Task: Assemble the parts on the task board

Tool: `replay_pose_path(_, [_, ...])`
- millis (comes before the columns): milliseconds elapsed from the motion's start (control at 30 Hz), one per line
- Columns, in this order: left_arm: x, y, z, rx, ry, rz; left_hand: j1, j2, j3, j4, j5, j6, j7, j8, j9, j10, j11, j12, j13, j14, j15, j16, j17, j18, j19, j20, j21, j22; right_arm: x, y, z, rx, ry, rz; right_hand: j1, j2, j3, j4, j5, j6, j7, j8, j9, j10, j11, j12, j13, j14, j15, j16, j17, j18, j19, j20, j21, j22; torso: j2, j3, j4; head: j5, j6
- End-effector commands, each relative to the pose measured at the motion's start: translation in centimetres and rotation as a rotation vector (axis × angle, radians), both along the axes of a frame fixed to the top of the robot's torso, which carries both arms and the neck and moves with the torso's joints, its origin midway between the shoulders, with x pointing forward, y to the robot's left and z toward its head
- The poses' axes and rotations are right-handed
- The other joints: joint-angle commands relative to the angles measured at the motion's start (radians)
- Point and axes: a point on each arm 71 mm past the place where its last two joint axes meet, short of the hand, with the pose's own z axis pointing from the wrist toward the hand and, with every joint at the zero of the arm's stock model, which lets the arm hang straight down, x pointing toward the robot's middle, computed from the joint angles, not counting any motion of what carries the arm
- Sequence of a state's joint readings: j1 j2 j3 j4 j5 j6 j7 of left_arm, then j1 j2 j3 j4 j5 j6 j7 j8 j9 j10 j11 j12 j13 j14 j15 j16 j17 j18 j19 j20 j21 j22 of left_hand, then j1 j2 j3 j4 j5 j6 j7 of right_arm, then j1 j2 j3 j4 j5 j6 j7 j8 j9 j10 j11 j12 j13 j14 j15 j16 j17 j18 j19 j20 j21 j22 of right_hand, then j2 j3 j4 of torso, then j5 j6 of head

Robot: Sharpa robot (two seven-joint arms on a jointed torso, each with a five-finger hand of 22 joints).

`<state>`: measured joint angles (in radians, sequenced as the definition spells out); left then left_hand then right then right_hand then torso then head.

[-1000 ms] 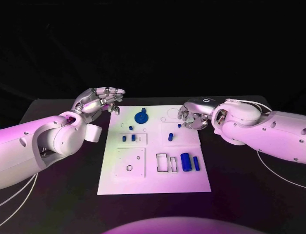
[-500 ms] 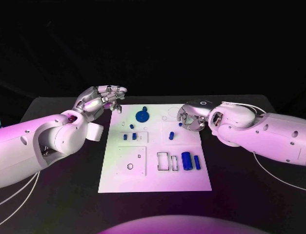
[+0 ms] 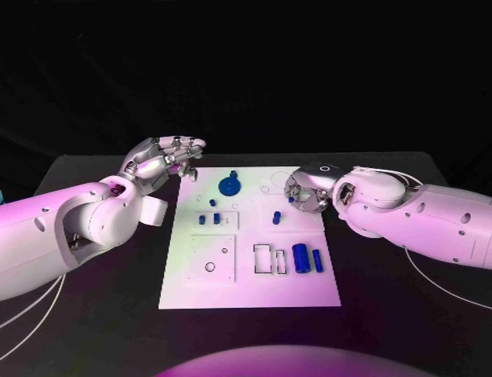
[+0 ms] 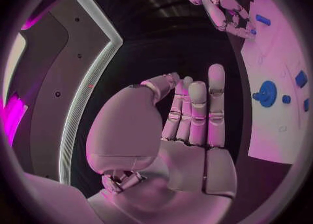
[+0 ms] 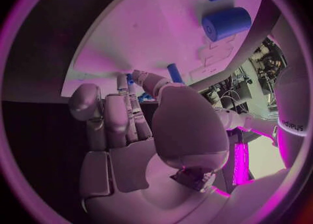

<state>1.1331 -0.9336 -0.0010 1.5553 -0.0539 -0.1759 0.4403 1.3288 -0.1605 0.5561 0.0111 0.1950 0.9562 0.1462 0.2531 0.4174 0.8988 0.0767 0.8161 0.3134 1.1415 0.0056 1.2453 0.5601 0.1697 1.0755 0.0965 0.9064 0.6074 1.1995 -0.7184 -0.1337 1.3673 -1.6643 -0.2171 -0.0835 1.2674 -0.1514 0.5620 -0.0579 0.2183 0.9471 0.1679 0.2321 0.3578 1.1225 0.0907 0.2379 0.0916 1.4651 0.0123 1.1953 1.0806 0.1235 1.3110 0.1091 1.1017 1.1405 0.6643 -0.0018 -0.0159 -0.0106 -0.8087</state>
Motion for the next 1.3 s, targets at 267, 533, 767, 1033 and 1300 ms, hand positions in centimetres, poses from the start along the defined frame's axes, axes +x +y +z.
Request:
replay_pose_path(267, [-0.06,-0.21,0.06,-0.014,0.0,-0.022,-0.007,0.001,0.002,0.003,0.004,-0.005,0.0,-0.001,0.002,-0.009,-0.003,-0.004,-0.002,-0.001,0.0,0.008,0.007,0.014,0.002,0.004,-0.004,-0.001,-0.34,0.29,-0.76,-0.016,0.012,0.009,0.012,0.005,0.005,-0.004,0.0,0.023,-0.009,0.015,0.011,0.029,-0.008,0.014,0.013,0.026,-0.012,0.032,0.028,-0.017,0.022,-0.005,0.042,0.038,0.0,-0.0003,0.0006,0.008,-0.009])
replay_pose_path(533, [-0.02,-0.19,0.01,-0.01,0.004,-0.023,-0.007,0.001,0.002,0.003,0.004,-0.006,0.0,-0.001,0.004,-0.01,-0.002,-0.005,-0.003,0.003,0.001,0.011,0.016,0.014,0.003,0.004,-0.004,-0.001,-0.2,0.1,-0.96,-0.042,-0.001,-0.015,0.021,0.017,0.011,-0.011,-0.029,0.028,-0.013,0.021,0.019,0.034,-0.012,0.018,0.024,0.028,-0.016,0.05,0.038,-0.021,0.03,-0.009,0.064,0.061,0.0,-0.001,-0.0016,0.006,-0.01])
replay_pose_path(767, [0.0,-0.16,-0.02,-0.006,0.005,-0.021,-0.006,0.001,0.002,0.002,0.004,-0.008,0.001,-0.001,0.006,-0.013,-0.001,-0.008,-0.004,0.003,0.001,0.012,0.014,0.014,0.004,0.004,-0.003,-0.001,-0.18,0.32,-1.0,-0.06,-0.029,-0.017,0.022,0.017,0.013,-0.013,-0.034,0.026,-0.012,0.02,0.02,0.033,-0.012,0.017,0.025,0.027,-0.016,0.05,0.037,-0.022,0.03,-0.009,0.066,0.063,0.0,-0.0008,-0.0003,0.003,-0.011])
replay_pose_path(1033, [0.06,-0.06,-0.06,-0.003,0.007,-0.016,-0.007,0.001,0.002,0.002,0.003,-0.011,0.002,-0.001,0.011,-0.021,0.001,-0.016,-0.008,0.001,0.003,0.013,0.013,0.014,0.005,0.006,-0.003,0.0,-0.29,0.56,-1.2,-0.07,-0.032,-0.015,0.025,0.017,0.016,-0.016,-0.037,0.027,-0.013,0.021,0.022,0.034,-0.012,0.018,0.027,0.028,-0.016,0.055,0.042,-0.024,0.036,-0.01,0.078,0.075,-0.001,-0.0011,0.0001,0.003,-0.013])
replay_pose_path(1300, [0.06,-0.01,-0.09,0.0,0.01,-0.015,-0.007,0.001,0.002,0.002,0.003,-0.013,0.003,-0.001,0.014,-0.024,0.002,-0.019,-0.01,-0.001,0.004,0.013,0.011,0.014,0.005,0.006,-0.004,0.0,-0.39,0.69,-1.39,-0.096,-0.042,-0.012,0.032,0.009,0.018,-0.027,-0.04,0.027,-0.013,0.021,0.025,0.036,-0.013,0.019,0.032,0.028,-0.017,0.061,0.045,-0.025,0.038,-0.01,0.085,0.082,0.0,-0.0014,-0.0008,0.001,-0.015])
